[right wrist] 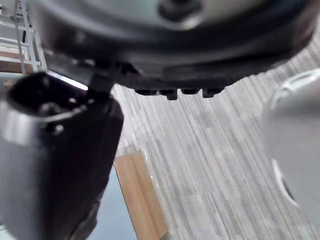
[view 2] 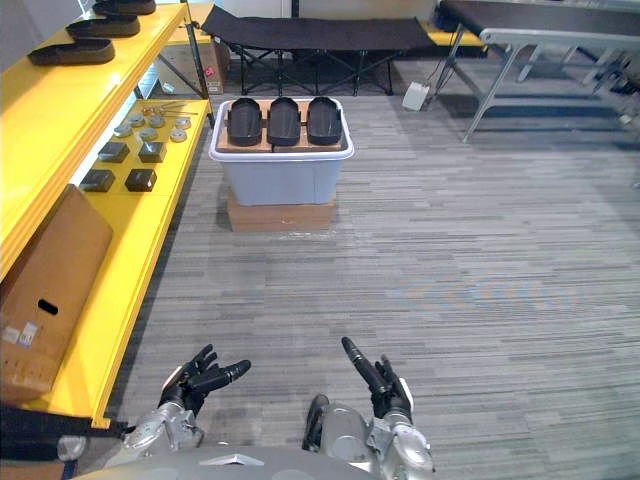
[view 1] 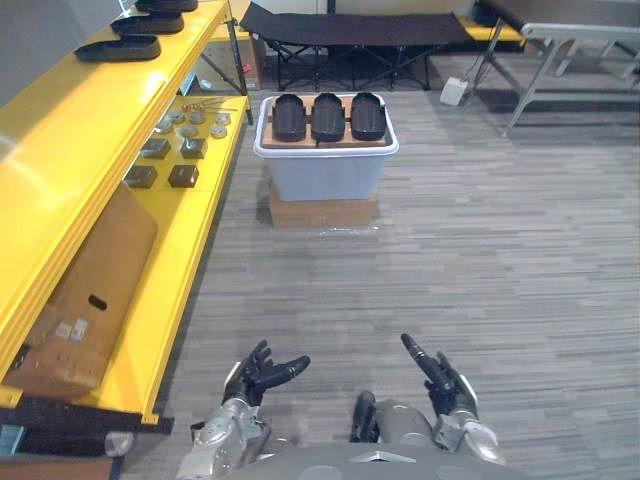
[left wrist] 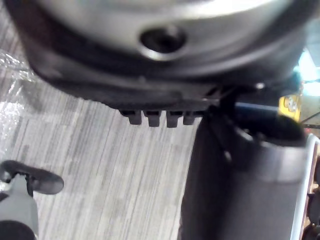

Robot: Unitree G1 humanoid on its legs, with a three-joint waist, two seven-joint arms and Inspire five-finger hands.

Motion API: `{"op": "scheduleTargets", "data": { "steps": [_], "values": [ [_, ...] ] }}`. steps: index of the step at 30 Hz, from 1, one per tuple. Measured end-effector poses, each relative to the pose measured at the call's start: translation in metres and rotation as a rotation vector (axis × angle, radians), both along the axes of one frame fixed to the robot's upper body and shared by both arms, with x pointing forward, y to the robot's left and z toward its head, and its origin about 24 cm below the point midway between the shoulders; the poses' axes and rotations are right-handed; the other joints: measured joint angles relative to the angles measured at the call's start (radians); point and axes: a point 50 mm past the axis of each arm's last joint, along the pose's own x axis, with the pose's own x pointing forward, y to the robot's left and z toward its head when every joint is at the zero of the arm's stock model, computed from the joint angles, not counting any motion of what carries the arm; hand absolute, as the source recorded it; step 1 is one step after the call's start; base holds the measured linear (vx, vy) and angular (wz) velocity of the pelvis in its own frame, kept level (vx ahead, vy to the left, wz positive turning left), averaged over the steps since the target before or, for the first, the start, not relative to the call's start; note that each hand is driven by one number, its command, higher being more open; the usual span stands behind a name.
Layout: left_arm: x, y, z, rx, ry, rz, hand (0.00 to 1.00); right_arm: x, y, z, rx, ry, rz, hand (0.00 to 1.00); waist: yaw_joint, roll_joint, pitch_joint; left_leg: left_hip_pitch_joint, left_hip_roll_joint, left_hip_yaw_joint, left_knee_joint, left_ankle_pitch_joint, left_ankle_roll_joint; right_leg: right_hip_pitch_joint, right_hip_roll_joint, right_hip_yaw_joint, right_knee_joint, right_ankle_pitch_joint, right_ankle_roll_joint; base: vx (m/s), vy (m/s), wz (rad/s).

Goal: Walk over and take three plastic housings, then place them on the shelf

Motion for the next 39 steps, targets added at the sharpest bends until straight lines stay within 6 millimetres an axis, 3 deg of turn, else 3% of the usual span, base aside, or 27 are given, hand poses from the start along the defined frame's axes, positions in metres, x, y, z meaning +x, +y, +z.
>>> {"op": "scheduleTargets", "data": {
  "steps": [1,2,3,5,8,10,13,14,15,16,17,18,19,20,22,24,26,27,29,30,31,32,33,35,36,38,39],
  "values": [
    [0.001,-0.002,0.000,-0.009,-0.004,0.004,1.00,0.002,-0.002,0.001,-0.007,-0.003,0.006,1.00,-0.001,0.004,0.003,-0.050,0.032,0.003,0.120,0.054,0.008,0.031,0.013,-0.003,-0.026,-0.003,-0.003,0.57,-0.296,0.11],
    [0.002,-0.006,0.002,-0.042,-0.013,0.029,1.00,0.004,-0.003,0.004,-0.023,-0.011,0.027,1.00,-0.001,0.018,0.021,-0.141,0.100,0.002,0.348,0.088,0.029,0.121,0.054,-0.009,-0.096,-0.004,-0.008,0.49,-0.221,0.09],
    [0.003,-0.007,0.003,-0.055,-0.024,0.042,1.00,0.007,-0.003,0.005,-0.036,-0.015,0.043,1.00,0.006,0.016,0.036,-0.182,0.113,-0.018,0.443,0.080,0.034,0.193,0.069,-0.009,-0.134,-0.008,-0.015,0.57,-0.226,-0.07],
    [0.006,-0.008,0.008,-0.081,-0.051,0.064,1.00,0.013,-0.003,0.009,-0.045,-0.036,0.058,1.00,0.036,-0.015,0.050,-0.259,0.057,-0.045,0.424,0.071,0.027,0.274,0.070,0.014,-0.188,-0.016,-0.026,0.38,-0.125,-0.39],
    [0.015,-0.011,0.019,-0.103,-0.115,0.060,1.00,0.039,-0.004,0.021,-0.070,-0.099,0.094,1.00,0.060,-0.019,0.061,-0.337,-0.046,-0.036,0.027,0.090,0.016,0.333,0.070,0.074,-0.250,-0.018,-0.020,0.39,-0.031,-0.59],
    [0.015,-0.014,0.019,-0.112,-0.115,0.055,1.00,0.048,-0.004,0.025,-0.074,-0.121,0.101,1.00,0.058,-0.008,0.064,-0.319,-0.103,-0.073,-0.363,0.228,-0.002,0.382,0.071,0.108,-0.256,-0.054,0.033,0.37,0.082,-0.45],
    [0.011,-0.016,0.016,-0.116,-0.098,0.063,1.00,0.041,-0.007,0.022,-0.084,-0.097,0.103,1.00,0.059,0.003,0.067,-0.301,-0.095,-0.097,-0.447,0.314,-0.007,0.434,0.073,0.141,-0.214,-0.141,0.063,0.33,0.184,-0.32],
    [0.010,-0.012,0.016,-0.107,-0.096,0.072,1.00,0.037,-0.006,0.019,-0.079,-0.081,0.108,1.00,0.061,-0.014,0.065,-0.297,-0.104,-0.079,-0.399,0.375,0.031,0.439,0.045,0.155,-0.153,-0.210,0.076,0.28,0.211,-0.23],
    [0.011,-0.009,0.016,-0.100,-0.097,0.088,1.00,0.035,-0.004,0.017,-0.076,-0.074,0.113,1.00,0.059,-0.035,0.062,-0.301,-0.128,-0.063,-0.355,0.390,0.053,0.437,0.013,0.159,-0.107,-0.262,0.091,0.47,0.300,-0.21],
    [0.010,-0.004,0.015,-0.087,-0.093,0.105,1.00,0.030,-0.002,0.014,-0.064,-0.051,0.111,1.00,0.062,-0.084,0.050,-0.302,-0.166,-0.040,-0.319,0.386,0.094,0.437,-0.045,0.159,-0.061,-0.317,0.119,0.45,0.229,-0.10],
    [0.008,0.000,0.015,-0.071,-0.086,0.109,1.00,0.025,0.002,0.010,-0.047,-0.032,0.100,1.00,0.065,-0.127,0.030,-0.294,-0.214,-0.023,-0.323,0.351,0.111,0.418,-0.096,0.152,0.015,-0.337,0.160,0.58,0.230,-0.06],
    [0.012,0.002,0.015,-0.066,-0.091,0.116,1.00,0.027,0.004,0.010,-0.035,-0.035,0.093,1.00,0.067,-0.137,0.029,-0.293,-0.236,-0.017,-0.309,0.321,0.147,0.295,-0.160,0.136,0.269,-0.309,0.184,0.41,0.138,-0.01],
    [0.013,0.003,0.016,-0.064,-0.095,0.118,1.00,0.027,0.006,0.009,-0.022,-0.033,0.088,1.00,0.067,-0.137,0.030,-0.283,-0.241,-0.016,-0.307,0.309,0.163,0.236,-0.188,0.132,0.401,-0.247,0.182,0.48,0.182,0.11],
    [0.014,0.006,0.017,-0.053,-0.098,0.129,1.00,0.025,0.013,0.006,0.002,-0.019,0.086,1.00,0.063,-0.135,0.042,-0.230,-0.248,-0.020,-0.314,0.282,0.174,0.148,-0.242,0.111,0.612,-0.118,0.142,0.45,0.190,0.13],
    [0.014,0.008,0.017,-0.004,-0.092,0.128,1.00,0.023,0.024,0.003,0.008,-0.001,0.116,1.00,0.062,-0.112,0.054,-0.148,-0.235,-0.033,-0.316,0.237,0.177,0.073,-0.278,0.076,0.736,-0.147,0.095,0.50,0.155,0.14],
    [0.019,0.013,0.022,0.038,-0.124,0.138,1.00,0.028,0.037,0.005,0.010,-0.014,0.153,1.00,0.059,-0.084,0.059,-0.083,-0.211,-0.047,-0.346,0.219,0.173,0.005,-0.265,0.007,0.593,-0.158,0.087,0.46,0.081,0.19],
    [0.030,0.019,0.029,0.059,-0.170,0.135,1.00,0.033,0.043,0.008,0.011,-0.041,0.167,1.00,0.059,-0.067,0.068,-0.061,-0.192,-0.078,-0.364,0.213,0.162,-0.024,-0.209,-0.022,0.305,-0.151,0.119,0.37,-0.026,0.45],
    [0.038,0.022,0.033,0.071,-0.196,0.129,1.00,0.034,0.042,0.009,0.000,-0.051,0.168,1.00,0.057,-0.061,0.072,-0.051,-0.185,-0.117,-0.363,0.200,0.147,-0.026,-0.153,0.030,0.022,-0.092,0.178,0.34,-0.080,0.60],
    [0.043,0.026,0.036,0.086,-0.216,0.127,1.00,0.033,0.037,0.010,-0.013,-0.055,0.143,1.00,0.056,-0.075,0.075,-0.032,-0.196,-0.156,-0.350,0.166,0.121,-0.017,-0.133,0.125,-0.187,0.019,0.223,0.33,-0.135,0.72],
    [0.044,0.027,0.037,0.090,-0.224,0.130,1.00,0.033,0.036,0.010,-0.015,-0.053,0.136,1.00,0.054,-0.079,0.075,-0.025,-0.198,-0.167,-0.335,0.143,0.113,-0.015,-0.136,0.149,-0.198,0.040,0.222,0.38,-0.303,0.78],
    [0.040,0.032,0.036,0.093,-0.222,0.148,1.00,0.029,0.034,0.009,-0.020,-0.048,0.120,1.00,0.052,-0.095,0.068,-0.015,-0.197,-0.198,-0.276,0.071,0.091,0.001,-0.141,0.190,-0.178,0.058,0.205,0.24,-0.239,0.54],
    [0.037,0.035,0.035,0.099,-0.221,0.166,1.00,0.029,0.032,0.010,-0.028,-0.052,0.116,1.00,0.053,-0.090,0.065,-0.017,-0.187,-0.210,-0.243,0.037,0.081,-0.004,-0.132,0.193,-0.148,0.091,0.175,0.31,-0.351,0.50],
    [0.032,0.037,0.034,0.086,-0.217,0.209,1.00,0.030,0.029,0.013,-0.042,-0.065,0.112,1.00,0.050,-0.075,0.060,-0.020,-0.163,-0.223,-0.205,-0.008,0.067,-0.017,-0.117,0.186,-0.085,0.100,0.158,0.33,-0.353,0.27],
    [0.014,0.036,0.025,0.062,-0.179,0.302,1.00,0.027,0.022,0.023,-0.068,-0.113,0.094,1.00,0.043,-0.017,0.030,-0.009,-0.074,-0.230,-0.194,-0.050,0.045,-0.025,-0.061,0.124,-0.021,0.053,0.097,0.42,-0.382,0.24],
    [0.012,0.036,0.024,0.063,-0.183,0.321,1.00,0.028,0.021,0.026,-0.070,-0.132,0.091,1.00,0.043,-0.009,0.030,-0.025,-0.064,-0.220,-0.155,-0.027,0.028,-0.023,-0.050,0.117,-0.019,0.036,0.092,0.38,-0.272,0.24],
    [0.006,0.034,0.025,0.077,-0.184,0.389,1.00,0.025,0.016,0.035,-0.084,-0.177,0.099,1.00,0.033,-0.015,0.034,-0.146,-0.029,-0.190,0.090,0.119,0.021,0.023,-0.034,0.102,-0.054,0.021,0.065,0.40,-0.290,0.14],
    [0.007,0.033,0.027,0.094,-0.188,0.420,1.00,0.022,0.015,0.038,-0.090,-0.188,0.116,1.00,0.036,-0.022,0.040,-0.173,-0.011,-0.177,0.149,0.110,0.014,0.062,-0.034,0.097,-0.082,0.017,0.056,0.28,-0.174,0.07]
  ]
}}
